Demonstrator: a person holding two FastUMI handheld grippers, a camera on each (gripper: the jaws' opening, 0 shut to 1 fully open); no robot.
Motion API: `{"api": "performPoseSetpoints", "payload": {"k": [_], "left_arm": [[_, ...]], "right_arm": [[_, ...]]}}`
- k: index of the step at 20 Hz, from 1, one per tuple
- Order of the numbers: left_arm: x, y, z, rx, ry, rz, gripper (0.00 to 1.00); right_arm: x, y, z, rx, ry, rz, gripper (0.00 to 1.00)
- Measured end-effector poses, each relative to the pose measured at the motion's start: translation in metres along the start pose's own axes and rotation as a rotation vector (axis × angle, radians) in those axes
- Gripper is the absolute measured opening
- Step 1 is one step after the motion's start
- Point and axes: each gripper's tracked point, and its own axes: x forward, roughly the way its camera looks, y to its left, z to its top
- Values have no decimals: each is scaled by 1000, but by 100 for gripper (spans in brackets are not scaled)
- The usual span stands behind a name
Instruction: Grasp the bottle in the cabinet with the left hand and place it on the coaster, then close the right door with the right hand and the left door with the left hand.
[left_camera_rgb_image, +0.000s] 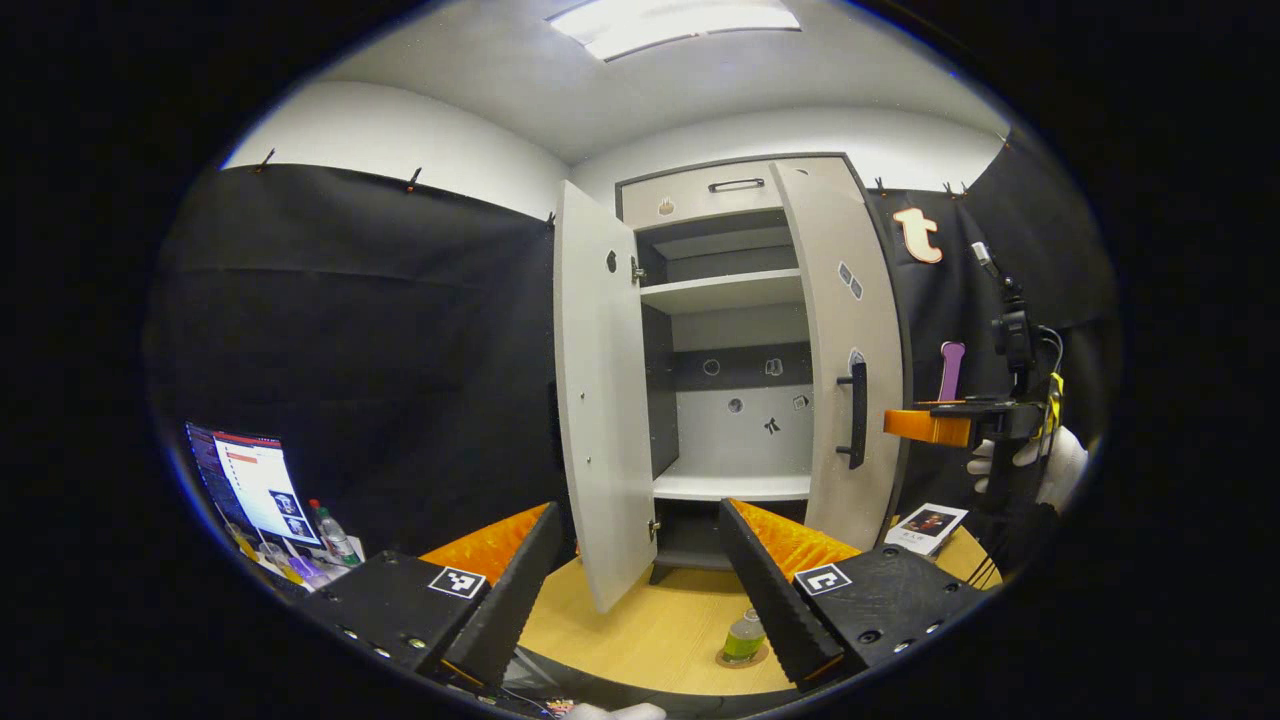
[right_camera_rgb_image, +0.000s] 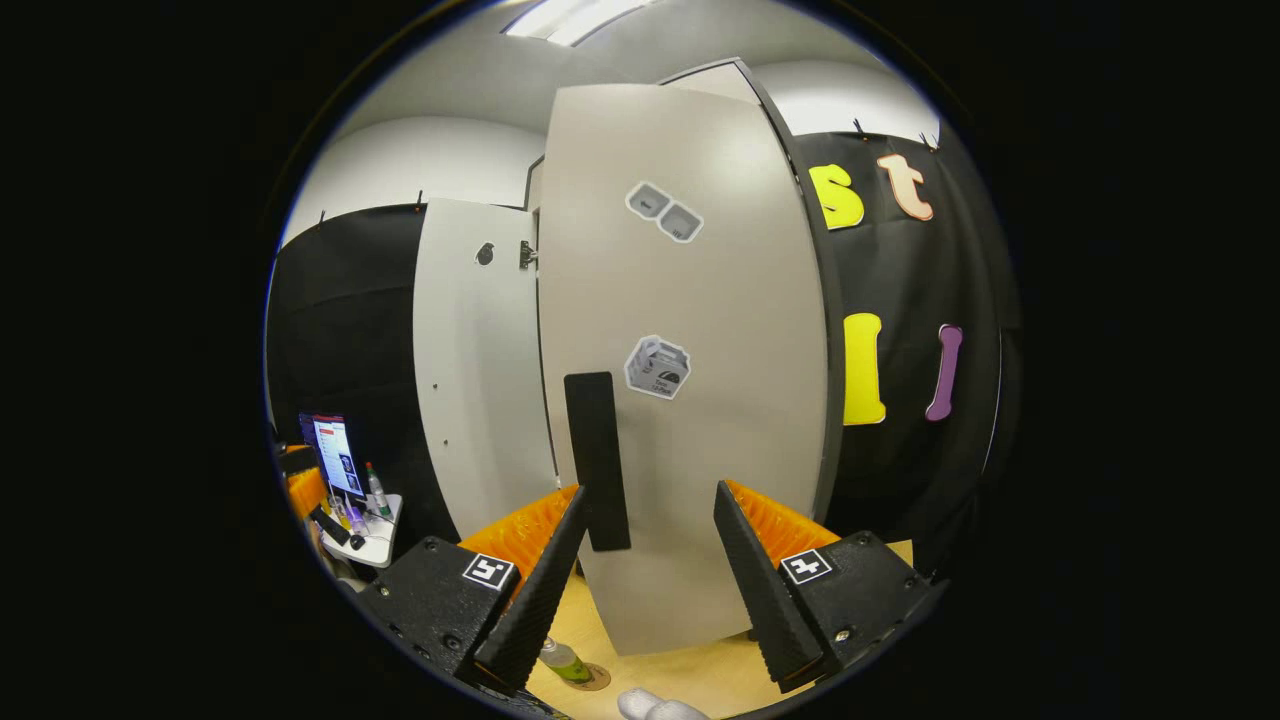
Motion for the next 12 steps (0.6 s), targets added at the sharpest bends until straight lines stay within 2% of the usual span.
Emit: {"api": "performPoseSetpoints", "payload": {"k": [3, 8, 12], "left_arm": [[18, 12, -5, 1, 5, -40, 96], [69, 40, -9, -3, -14, -134, 96], [120, 83, -8, 10, -17, -190, 96]], "right_arm": [[-21, -1, 2, -14, -3, -24, 80], [-55, 3, 6, -67, -31, -147, 79], [-76, 26, 4, -62, -46, -256, 79]]}}
